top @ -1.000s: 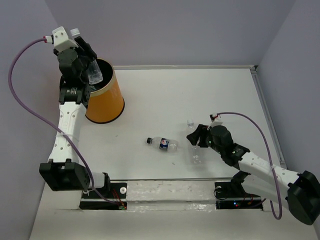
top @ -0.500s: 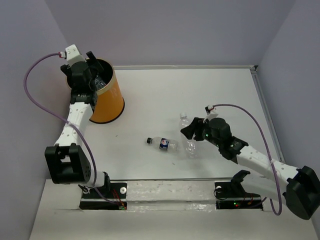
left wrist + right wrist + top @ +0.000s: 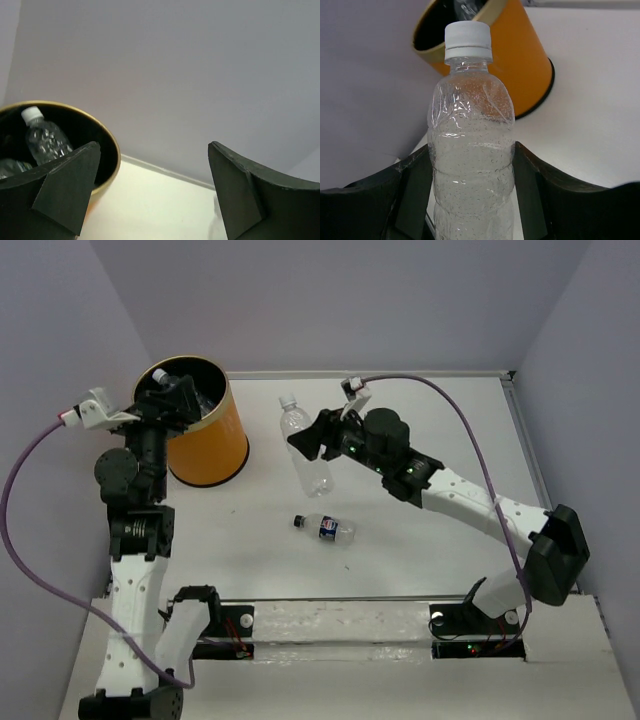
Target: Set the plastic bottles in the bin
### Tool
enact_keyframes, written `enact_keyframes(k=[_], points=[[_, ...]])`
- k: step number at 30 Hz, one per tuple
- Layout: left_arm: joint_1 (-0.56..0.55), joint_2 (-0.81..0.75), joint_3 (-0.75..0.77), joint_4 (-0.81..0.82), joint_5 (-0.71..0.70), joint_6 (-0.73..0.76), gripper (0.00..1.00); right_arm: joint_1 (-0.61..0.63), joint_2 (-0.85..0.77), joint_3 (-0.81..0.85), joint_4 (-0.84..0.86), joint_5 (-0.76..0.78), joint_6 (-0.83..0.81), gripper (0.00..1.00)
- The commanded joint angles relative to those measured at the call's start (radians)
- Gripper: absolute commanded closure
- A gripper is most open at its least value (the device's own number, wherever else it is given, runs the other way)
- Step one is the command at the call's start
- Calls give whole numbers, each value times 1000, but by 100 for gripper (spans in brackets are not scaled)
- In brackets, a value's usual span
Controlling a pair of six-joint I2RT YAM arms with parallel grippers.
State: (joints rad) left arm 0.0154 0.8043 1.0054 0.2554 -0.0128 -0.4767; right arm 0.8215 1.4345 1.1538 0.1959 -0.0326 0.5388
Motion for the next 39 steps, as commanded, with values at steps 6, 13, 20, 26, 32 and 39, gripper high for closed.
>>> enact_keyframes(k=[6,13,20,26,32,39], points=[[-115,-129,-136,-349,121,-103,1,22,282,435,99,-176,-80,59],[-173,-137,-54,-355,276,-146,1,22,224,296,89,-155,-121,59],[-178,-105,-137,-233,444,-237,1,22,169,222,79,-240,-126,60],[-180,-10,-166,-151,491,-270,1,31,149,159,102,-297,-112,62],[-190,52,-185,-65,487,-290,2,31,142,126,111,-339,-115,62],[-230,95,-243,-16,450,-303,42,31,126,78,158,-372,-102,62]])
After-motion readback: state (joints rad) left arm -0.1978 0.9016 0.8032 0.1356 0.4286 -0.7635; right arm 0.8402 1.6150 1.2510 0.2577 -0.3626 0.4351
